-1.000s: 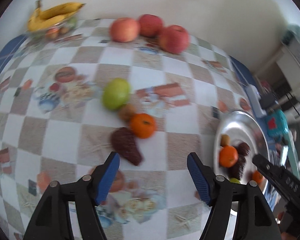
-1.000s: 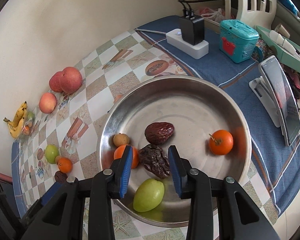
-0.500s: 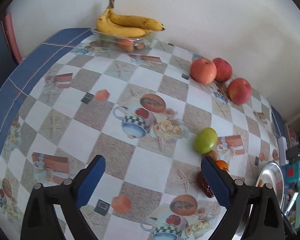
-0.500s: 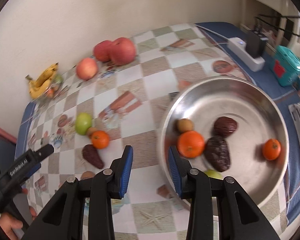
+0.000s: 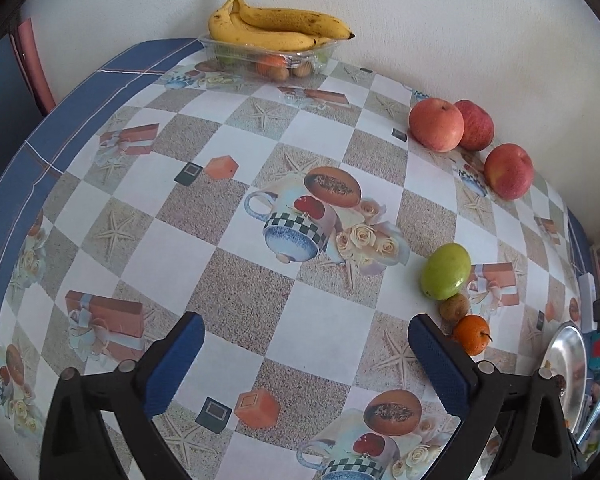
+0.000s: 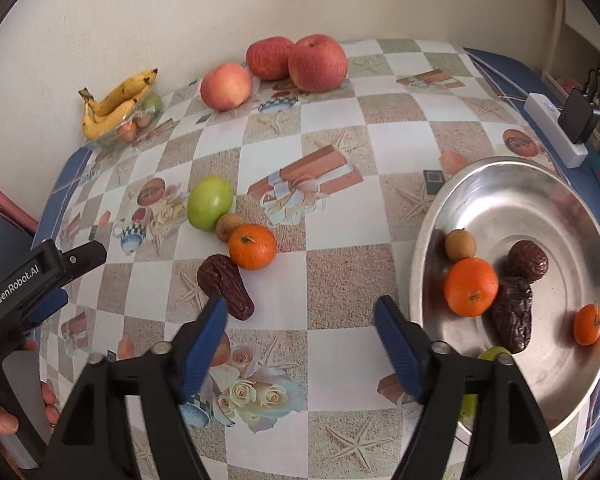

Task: Organize fruits
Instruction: 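Move both grippers back toward the remaining fruit on the table, then grasp a dark date with the left gripper while the right gripper grasps an orange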

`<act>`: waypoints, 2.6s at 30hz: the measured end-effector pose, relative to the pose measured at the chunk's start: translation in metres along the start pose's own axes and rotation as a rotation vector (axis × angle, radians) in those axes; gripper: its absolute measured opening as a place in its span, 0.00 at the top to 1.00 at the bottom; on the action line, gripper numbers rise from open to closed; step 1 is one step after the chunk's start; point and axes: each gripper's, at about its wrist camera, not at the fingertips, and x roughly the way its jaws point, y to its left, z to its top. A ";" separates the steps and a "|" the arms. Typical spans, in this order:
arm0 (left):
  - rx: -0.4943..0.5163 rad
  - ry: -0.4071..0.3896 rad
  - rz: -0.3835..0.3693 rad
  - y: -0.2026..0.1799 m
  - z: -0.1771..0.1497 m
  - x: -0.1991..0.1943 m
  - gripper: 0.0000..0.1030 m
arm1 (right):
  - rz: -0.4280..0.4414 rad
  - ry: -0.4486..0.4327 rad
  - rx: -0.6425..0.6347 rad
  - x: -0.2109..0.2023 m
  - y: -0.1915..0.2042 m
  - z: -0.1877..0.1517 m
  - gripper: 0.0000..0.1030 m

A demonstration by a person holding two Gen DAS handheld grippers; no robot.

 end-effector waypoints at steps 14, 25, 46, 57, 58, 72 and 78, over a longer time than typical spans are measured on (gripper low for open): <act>0.067 0.039 -0.092 -0.029 -0.004 0.024 0.00 | -0.016 0.007 -0.007 0.020 -0.004 0.002 0.11; 0.072 0.095 -0.268 -0.056 -0.013 0.031 0.20 | -0.004 -0.060 0.045 0.016 -0.012 0.010 0.11; -0.043 0.221 -0.426 -0.056 -0.022 0.052 0.63 | -0.072 -0.127 0.044 0.003 -0.014 0.012 0.11; -0.127 0.210 -0.403 -0.038 -0.016 0.050 0.68 | -0.059 -0.115 0.050 0.008 -0.013 0.012 0.11; -0.137 0.200 -0.391 -0.033 -0.014 0.049 0.68 | -0.053 -0.111 0.047 0.009 -0.012 0.012 0.11; -0.257 0.126 -0.314 0.011 0.007 0.047 0.68 | -0.015 -0.034 -0.140 0.052 0.045 0.016 0.16; -0.265 0.110 -0.311 0.013 0.010 0.045 0.68 | -0.055 -0.021 -0.191 0.065 0.056 0.017 0.39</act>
